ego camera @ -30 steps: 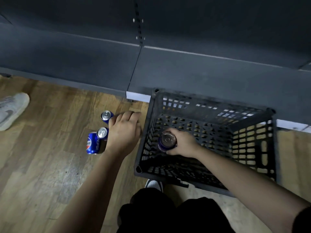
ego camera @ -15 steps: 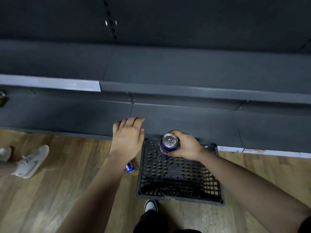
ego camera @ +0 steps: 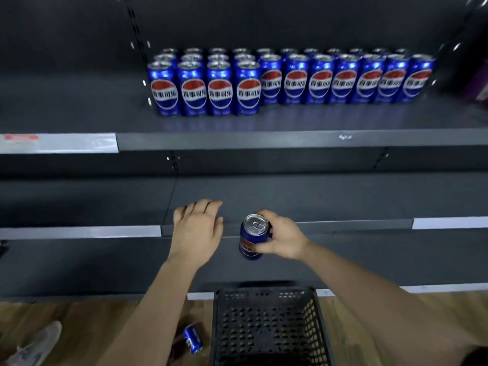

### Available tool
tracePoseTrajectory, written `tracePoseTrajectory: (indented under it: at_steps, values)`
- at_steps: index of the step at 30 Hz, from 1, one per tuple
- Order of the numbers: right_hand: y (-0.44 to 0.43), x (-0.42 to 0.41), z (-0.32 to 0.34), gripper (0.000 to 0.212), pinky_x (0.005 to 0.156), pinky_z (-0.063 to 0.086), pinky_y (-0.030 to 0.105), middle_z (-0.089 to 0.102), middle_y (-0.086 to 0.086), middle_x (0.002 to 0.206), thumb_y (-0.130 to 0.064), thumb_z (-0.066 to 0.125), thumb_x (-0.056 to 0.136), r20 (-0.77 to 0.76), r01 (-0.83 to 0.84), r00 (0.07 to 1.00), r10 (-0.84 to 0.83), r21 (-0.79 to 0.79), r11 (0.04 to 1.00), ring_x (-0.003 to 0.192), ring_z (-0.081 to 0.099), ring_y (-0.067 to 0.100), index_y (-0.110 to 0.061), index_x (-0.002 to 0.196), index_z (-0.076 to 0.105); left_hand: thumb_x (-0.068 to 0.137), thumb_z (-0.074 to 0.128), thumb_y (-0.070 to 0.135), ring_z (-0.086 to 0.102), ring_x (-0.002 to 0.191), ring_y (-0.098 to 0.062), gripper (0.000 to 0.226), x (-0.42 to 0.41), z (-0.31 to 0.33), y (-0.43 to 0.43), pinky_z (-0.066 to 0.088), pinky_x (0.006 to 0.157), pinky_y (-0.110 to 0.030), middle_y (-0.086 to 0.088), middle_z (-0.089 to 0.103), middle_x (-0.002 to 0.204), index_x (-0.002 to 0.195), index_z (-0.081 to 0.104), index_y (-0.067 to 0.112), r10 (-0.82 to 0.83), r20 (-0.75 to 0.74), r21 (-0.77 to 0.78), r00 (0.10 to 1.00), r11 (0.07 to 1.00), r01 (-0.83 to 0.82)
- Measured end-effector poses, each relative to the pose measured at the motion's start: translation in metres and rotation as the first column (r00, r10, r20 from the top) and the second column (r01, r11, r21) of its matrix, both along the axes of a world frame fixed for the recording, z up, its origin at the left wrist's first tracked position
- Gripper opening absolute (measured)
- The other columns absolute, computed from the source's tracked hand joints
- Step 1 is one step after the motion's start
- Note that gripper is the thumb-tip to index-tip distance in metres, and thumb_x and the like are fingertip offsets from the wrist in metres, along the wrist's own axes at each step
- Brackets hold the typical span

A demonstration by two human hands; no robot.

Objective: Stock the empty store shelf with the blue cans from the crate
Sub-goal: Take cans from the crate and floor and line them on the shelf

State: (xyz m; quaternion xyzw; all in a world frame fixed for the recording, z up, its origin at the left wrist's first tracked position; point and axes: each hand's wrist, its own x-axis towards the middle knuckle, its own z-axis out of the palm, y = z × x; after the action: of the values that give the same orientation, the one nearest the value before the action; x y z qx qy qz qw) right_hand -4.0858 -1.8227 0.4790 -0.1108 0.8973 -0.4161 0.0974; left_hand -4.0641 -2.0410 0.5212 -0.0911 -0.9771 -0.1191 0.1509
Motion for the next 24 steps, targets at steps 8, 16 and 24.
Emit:
tracePoseTrajectory:
  at_steps: [8, 16, 24]
  values:
    - [0.011, -0.021, 0.087, 0.064, 0.094, 0.053, 0.034, 0.068, -0.012, 0.109, -0.029, 0.086, 0.06, -0.081, 0.079, 0.993, -0.091, -0.136, 0.988, 0.099, 0.066, 0.01, -0.035, 0.116, 0.056, 0.093, 0.05, 0.024, 0.052, 0.115, -0.02, 0.036, -0.026, 0.06, 0.0, 0.025, 0.102, -0.038, 0.002, 0.057, 0.127, 0.128, 0.055, 0.02, -0.062, -0.097, 0.02, 0.993, 0.998, 0.064]
    - [0.017, -0.047, 0.143, 0.065, 0.093, 0.053, 0.031, 0.069, -0.007, 0.111, -0.015, 0.085, 0.067, -0.163, 0.138, 0.972, -0.167, -0.172, 0.975, 0.097, 0.067, 0.007, -0.023, 0.124, 0.055, 0.096, 0.045, 0.028, 0.048, 0.119, -0.019, 0.036, -0.053, 0.098, 0.001, 0.021, 0.102, -0.035, 0.003, 0.054, 0.131, 0.131, 0.051, 0.023, -0.123, -0.16, -0.022, 0.979, 0.992, 0.121]
    - [0.025, -0.071, 0.195, 0.053, 0.081, 0.05, 0.019, 0.068, -0.01, 0.108, -0.017, 0.081, 0.073, -0.227, 0.136, 0.955, -0.192, -0.241, 0.961, 0.097, 0.065, 0.0, -0.025, 0.117, 0.053, 0.095, 0.046, 0.028, 0.049, 0.119, -0.02, 0.037, -0.077, 0.123, 0.004, 0.022, 0.103, -0.037, 0.001, 0.054, 0.13, 0.131, 0.052, 0.021, -0.142, -0.199, -0.04, 0.97, 0.99, 0.137]
